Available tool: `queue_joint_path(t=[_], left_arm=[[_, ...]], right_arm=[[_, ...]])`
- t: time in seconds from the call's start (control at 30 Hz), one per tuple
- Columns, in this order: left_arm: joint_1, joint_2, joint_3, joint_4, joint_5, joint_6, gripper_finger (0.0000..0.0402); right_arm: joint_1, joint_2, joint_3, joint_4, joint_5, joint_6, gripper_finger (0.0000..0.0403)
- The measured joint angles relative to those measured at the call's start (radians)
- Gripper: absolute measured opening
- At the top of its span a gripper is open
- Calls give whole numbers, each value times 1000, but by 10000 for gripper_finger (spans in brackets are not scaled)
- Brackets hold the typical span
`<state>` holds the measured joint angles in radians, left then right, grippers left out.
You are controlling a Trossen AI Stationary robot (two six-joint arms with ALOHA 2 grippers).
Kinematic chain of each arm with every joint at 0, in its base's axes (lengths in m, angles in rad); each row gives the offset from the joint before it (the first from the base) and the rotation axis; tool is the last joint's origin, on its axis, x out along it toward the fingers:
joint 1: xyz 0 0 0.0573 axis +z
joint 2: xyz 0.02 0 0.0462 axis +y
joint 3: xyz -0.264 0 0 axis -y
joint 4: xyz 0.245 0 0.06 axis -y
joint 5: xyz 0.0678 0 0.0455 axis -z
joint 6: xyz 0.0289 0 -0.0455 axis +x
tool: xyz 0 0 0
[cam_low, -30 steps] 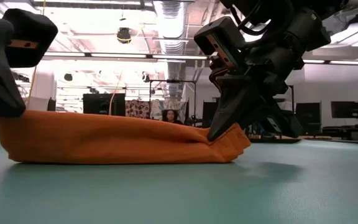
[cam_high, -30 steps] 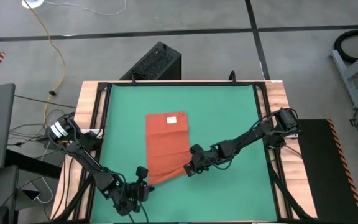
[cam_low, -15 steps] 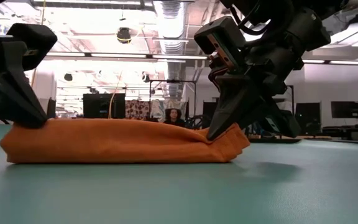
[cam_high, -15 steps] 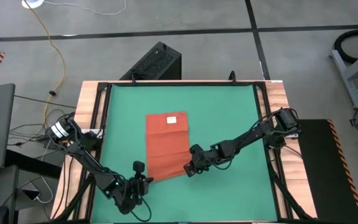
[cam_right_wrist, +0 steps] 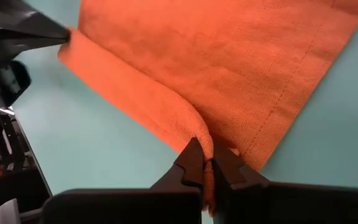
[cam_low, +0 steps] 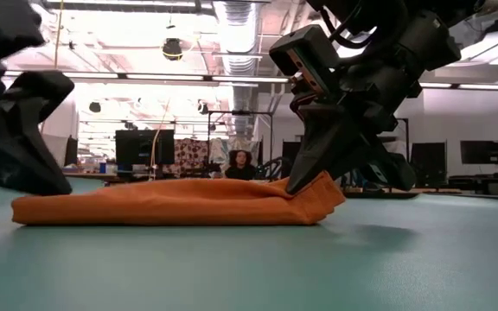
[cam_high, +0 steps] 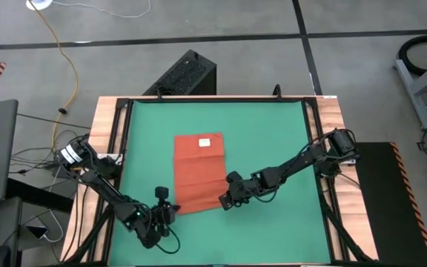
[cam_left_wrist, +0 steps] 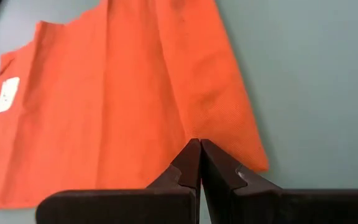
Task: Roll towel
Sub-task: Roll the orange towel
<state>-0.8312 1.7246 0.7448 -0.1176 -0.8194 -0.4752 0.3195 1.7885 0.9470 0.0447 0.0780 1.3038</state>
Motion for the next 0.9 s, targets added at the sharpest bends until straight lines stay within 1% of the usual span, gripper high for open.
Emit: queue_joint_path(t=[0.1,0.17,0.27,0.33,0.43,0.6,0.8,0.9], left_arm=[[-11,-37,4,3,-29,0,0],[-26,-62,12,6,-71,0,0],[-46,-80,14,65,-129,23,0],[-53,-68,7,150,-113,69,0],[-49,-21,-8,250,-33,131,0],[-37,43,-8,262,-25,141,0],[-28,44,-8,251,-60,142,0],[-27,43,-8,232,-60,134,0]], right_arm=[[0,0,0,-7,0,5,19],[1,0,0,-10,1,5,18],[1,0,0,-10,1,5,18],[1,0,0,-10,2,9,19],[0,0,0,-12,6,28,18],[0,0,0,-16,6,41,18],[1,0,0,-16,6,50,18],[1,0,0,-16,5,50,18]])
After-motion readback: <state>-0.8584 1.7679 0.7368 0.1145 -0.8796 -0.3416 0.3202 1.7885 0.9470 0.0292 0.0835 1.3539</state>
